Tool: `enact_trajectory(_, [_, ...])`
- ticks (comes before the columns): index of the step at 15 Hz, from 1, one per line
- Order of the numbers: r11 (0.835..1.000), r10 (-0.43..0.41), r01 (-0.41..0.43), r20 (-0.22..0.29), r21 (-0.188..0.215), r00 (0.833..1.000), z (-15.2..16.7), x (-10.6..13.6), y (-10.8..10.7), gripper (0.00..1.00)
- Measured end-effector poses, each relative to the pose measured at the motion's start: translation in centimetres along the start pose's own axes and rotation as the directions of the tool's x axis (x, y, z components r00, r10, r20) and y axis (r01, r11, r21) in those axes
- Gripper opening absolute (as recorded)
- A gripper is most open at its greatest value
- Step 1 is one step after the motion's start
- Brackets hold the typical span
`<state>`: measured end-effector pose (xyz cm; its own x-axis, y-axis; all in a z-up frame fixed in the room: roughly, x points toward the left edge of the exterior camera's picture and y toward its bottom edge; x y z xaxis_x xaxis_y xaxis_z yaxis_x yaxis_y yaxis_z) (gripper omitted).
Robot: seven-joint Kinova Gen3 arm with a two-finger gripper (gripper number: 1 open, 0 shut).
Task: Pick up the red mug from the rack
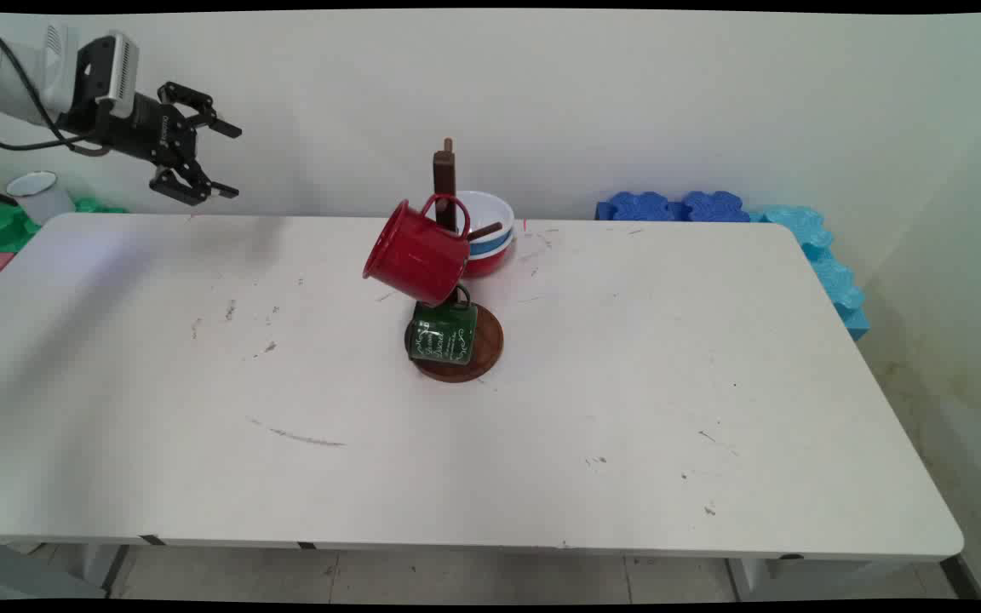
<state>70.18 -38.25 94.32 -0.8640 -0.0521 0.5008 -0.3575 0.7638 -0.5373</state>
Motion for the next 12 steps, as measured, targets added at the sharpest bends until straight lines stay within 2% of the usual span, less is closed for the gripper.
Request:
enact_trajectory(7, [0.997, -0.076, 0.076, -0.018, -0.013, 0.997, -0.6, 0.8, 0.8, 1.0])
enact_trajectory(12, [0.987, -0.153, 0.15, -0.051, -0.057, 0.987, -1.6, 2.4, 2.2, 1.0])
